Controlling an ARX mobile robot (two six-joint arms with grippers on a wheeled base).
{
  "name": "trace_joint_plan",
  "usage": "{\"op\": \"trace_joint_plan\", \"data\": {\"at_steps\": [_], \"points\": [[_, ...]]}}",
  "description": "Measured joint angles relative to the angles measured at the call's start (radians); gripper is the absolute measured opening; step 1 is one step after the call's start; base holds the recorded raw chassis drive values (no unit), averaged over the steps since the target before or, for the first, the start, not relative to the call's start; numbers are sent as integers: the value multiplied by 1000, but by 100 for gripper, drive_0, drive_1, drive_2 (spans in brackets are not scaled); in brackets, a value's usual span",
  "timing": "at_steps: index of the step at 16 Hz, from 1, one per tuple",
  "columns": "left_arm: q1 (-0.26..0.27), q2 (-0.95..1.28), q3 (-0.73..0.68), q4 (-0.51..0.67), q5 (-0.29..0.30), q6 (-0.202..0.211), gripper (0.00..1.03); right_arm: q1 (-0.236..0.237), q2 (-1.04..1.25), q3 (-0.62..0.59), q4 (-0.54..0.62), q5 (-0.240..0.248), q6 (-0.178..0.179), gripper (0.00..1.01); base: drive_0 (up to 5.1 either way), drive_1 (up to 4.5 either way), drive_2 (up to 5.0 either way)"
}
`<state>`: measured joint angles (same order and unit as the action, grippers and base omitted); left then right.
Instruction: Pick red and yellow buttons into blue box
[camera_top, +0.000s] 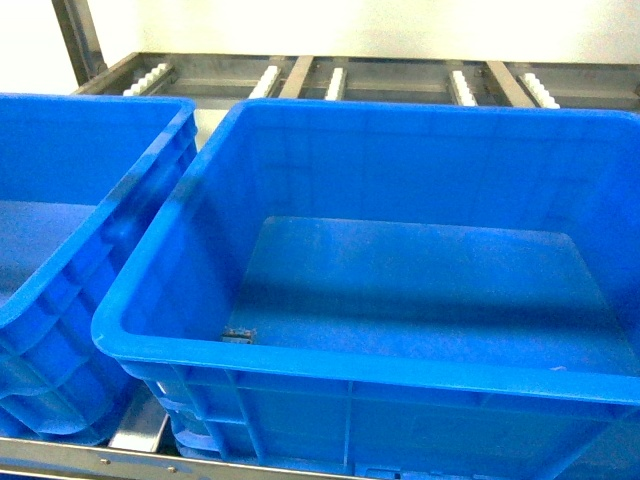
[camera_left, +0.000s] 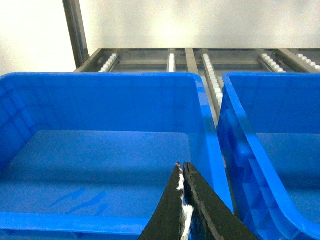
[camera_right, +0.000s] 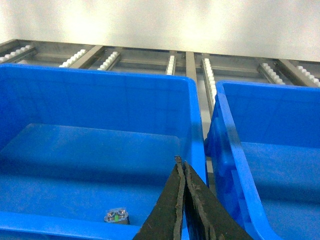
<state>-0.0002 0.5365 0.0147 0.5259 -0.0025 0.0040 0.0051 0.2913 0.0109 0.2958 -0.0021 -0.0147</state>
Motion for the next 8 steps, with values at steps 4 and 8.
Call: {"op": "trace_joint_plan", "data": {"at_steps": [4, 8], "points": [[0, -167, 0, -159, 0, 0, 2, 0, -89, 0, -92, 0, 0, 2, 0, 0, 0], [0, -261, 0, -248, -1, 0, 2, 0, -248, 1, -303, 0, 0, 2, 0, 0, 0]]}}
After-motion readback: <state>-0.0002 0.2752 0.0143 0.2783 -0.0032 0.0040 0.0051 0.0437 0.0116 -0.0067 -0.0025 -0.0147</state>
